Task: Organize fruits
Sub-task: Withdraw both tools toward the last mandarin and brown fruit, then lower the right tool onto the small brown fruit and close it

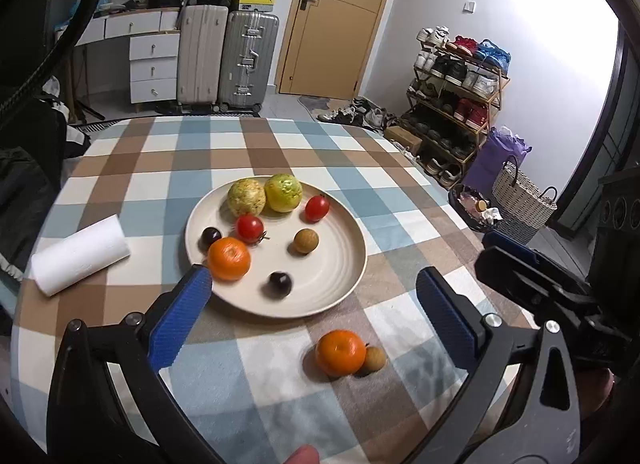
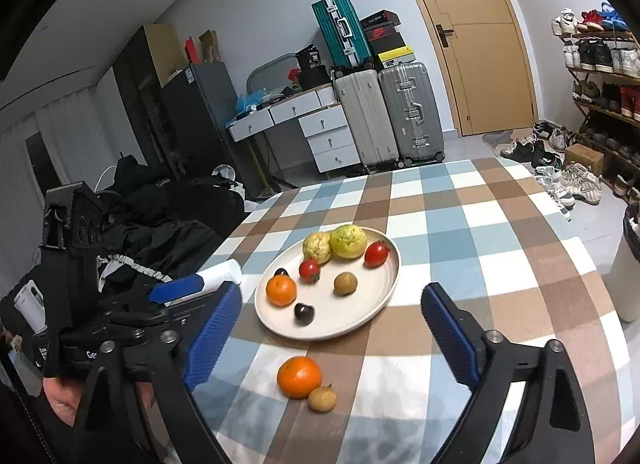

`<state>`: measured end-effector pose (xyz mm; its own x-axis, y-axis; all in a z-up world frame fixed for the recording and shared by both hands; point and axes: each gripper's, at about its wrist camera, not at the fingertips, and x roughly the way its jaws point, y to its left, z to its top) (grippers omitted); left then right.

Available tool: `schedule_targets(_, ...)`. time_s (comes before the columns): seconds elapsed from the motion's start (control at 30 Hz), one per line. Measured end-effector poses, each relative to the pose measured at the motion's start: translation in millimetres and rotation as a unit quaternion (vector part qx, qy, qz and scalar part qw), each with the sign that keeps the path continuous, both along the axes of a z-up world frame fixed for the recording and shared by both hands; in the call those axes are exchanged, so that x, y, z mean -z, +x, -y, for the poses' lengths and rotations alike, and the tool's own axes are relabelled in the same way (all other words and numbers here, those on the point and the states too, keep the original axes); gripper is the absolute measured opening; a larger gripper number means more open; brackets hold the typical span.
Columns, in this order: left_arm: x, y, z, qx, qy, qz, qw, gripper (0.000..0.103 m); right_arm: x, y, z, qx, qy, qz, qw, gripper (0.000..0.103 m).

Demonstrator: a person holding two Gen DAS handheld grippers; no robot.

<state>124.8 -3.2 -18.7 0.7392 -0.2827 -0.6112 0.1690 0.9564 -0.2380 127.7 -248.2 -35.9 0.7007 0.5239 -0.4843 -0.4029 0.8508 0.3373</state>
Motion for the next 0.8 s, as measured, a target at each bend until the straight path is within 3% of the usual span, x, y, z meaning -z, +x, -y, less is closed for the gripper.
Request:
schedule_targets(0.37, 36.9, -34.1, -18.3, -0.023, -0.024, -0.02, 0.9993, 0.102, 31.2, -20.3, -16.0, -0.029, -0.025, -0.02, 0.999, 0.102)
schedule_targets(0.57, 67.8, -42.5, -21.6, -0.027, -0.032, -0.05, 0.9979, 0.102, 56.6, -17.4, -25.1, -0.036, -0.041, -0.059, 0.997, 0.102)
schedule_targets(0.8, 83.5, -44.0, -39.9, -0.043, -0.032, -0.064, 0.9965, 0.102, 80.1, -5.4, -30.8, -0.051, -0.035, -0.1, 0.993, 0.102)
